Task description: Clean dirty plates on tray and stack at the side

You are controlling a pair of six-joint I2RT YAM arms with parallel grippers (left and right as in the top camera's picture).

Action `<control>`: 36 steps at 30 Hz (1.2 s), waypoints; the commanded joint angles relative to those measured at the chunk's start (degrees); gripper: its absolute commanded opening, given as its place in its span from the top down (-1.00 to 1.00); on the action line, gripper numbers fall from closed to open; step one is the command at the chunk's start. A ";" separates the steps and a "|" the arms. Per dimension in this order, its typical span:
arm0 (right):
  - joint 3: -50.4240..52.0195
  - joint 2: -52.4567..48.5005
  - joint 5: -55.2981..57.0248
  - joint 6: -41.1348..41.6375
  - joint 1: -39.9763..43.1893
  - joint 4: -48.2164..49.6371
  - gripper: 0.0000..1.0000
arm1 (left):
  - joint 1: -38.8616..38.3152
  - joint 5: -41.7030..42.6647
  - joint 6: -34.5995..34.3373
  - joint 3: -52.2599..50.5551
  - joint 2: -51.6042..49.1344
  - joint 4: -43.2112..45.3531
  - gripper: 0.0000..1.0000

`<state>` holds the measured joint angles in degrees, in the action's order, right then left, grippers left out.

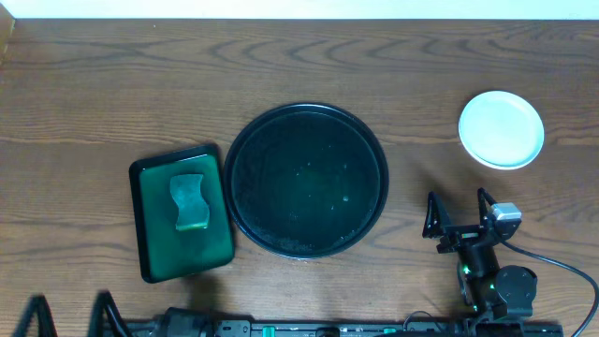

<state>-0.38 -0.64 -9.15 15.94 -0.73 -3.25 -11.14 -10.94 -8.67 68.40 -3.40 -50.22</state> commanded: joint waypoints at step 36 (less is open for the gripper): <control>0.09 0.35 0.33 -0.15 -0.11 -0.26 -0.99 | 11.08 0.37 -26.45 -55.19 3.30 56.89 -0.65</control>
<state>-0.38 -0.62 -9.15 15.92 -0.73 -3.25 -1.06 -10.68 -30.72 15.70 -0.69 6.57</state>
